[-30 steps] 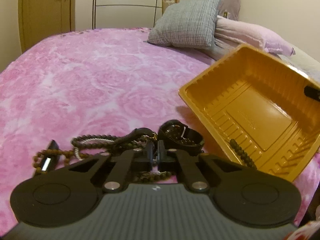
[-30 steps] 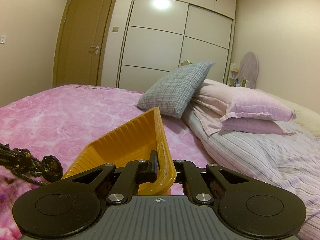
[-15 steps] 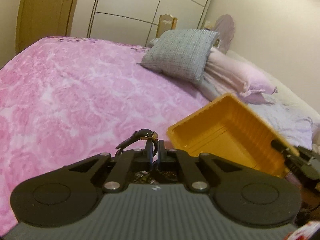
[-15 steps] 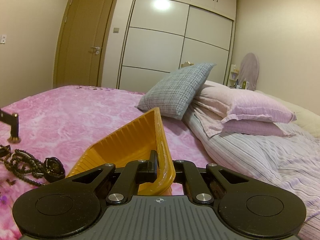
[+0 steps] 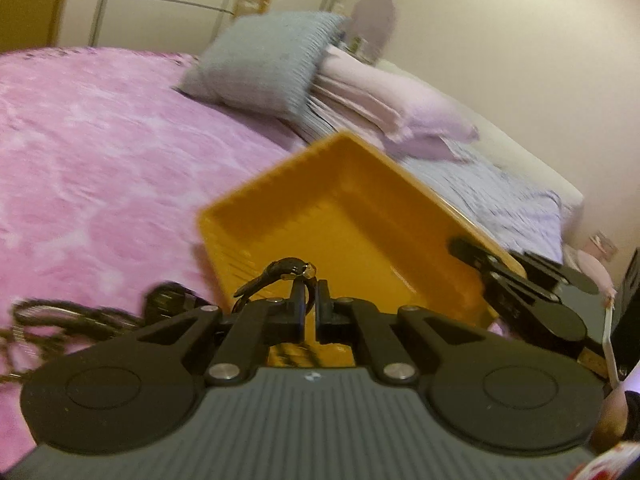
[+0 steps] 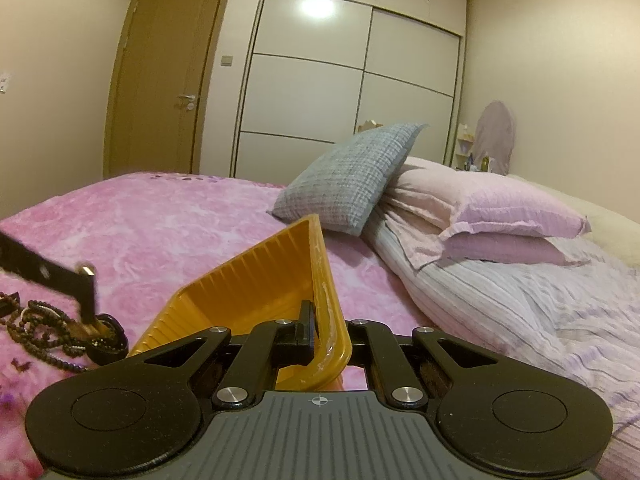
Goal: Organize jewelry
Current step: 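Lower the black cord into the orange tray and release it, then grasp the black cylinder pendant with the left tool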
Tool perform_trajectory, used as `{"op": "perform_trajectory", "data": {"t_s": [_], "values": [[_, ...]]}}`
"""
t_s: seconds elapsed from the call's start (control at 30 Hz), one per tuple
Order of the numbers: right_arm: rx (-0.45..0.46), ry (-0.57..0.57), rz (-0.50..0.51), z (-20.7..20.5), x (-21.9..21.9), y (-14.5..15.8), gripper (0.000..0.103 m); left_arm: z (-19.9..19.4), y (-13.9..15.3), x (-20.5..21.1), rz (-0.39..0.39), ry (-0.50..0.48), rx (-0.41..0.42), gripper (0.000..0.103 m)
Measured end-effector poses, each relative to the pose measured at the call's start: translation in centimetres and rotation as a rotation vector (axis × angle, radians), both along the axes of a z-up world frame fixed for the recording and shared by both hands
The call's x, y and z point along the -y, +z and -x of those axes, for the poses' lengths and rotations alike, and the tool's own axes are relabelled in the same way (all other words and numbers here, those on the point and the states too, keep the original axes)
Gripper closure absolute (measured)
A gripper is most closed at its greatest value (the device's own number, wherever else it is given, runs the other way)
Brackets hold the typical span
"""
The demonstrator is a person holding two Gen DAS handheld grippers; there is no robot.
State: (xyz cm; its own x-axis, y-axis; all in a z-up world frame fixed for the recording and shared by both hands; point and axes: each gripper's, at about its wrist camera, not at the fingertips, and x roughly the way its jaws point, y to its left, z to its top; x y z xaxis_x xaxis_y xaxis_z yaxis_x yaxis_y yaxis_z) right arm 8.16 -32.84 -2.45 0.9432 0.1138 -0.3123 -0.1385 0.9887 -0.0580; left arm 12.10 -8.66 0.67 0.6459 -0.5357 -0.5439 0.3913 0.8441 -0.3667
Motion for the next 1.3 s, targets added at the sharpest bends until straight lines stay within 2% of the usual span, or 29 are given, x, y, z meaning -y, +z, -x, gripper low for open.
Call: {"op": "perform_trajectory", "data": {"t_s": [0.33,0.5,0.73,1.03,1.3], "values": [[-0.007,-0.005,-0.011,0.0,-0.1,0.1,0.097,-0.6,-2.1,4.4,-0.003,-0.099,-0.056,0.100],[-0.010,-0.006,-0.017,-0.1,0.0,0.1,0.097,-0.1,-1.8,3.8,0.003,-0.085,-0.041,0.091],[-0.012,-0.005,-0.017,-0.1,-0.1,0.1,0.097,1.0,-1.3,-1.1,-0.014,0.057,-0.023,0.091],[-0.013,-0.005,-0.016,-0.1,0.0,0.1,0.097,1.9,-2.9,-8.0,-0.121,0.281,-0.046,0.087],[-0.013,-0.005,-0.015,-0.2,-0.1,0.1,0.097,2.8,-4.6,-10.2,-0.200,0.352,-0.068,0.084]]}}
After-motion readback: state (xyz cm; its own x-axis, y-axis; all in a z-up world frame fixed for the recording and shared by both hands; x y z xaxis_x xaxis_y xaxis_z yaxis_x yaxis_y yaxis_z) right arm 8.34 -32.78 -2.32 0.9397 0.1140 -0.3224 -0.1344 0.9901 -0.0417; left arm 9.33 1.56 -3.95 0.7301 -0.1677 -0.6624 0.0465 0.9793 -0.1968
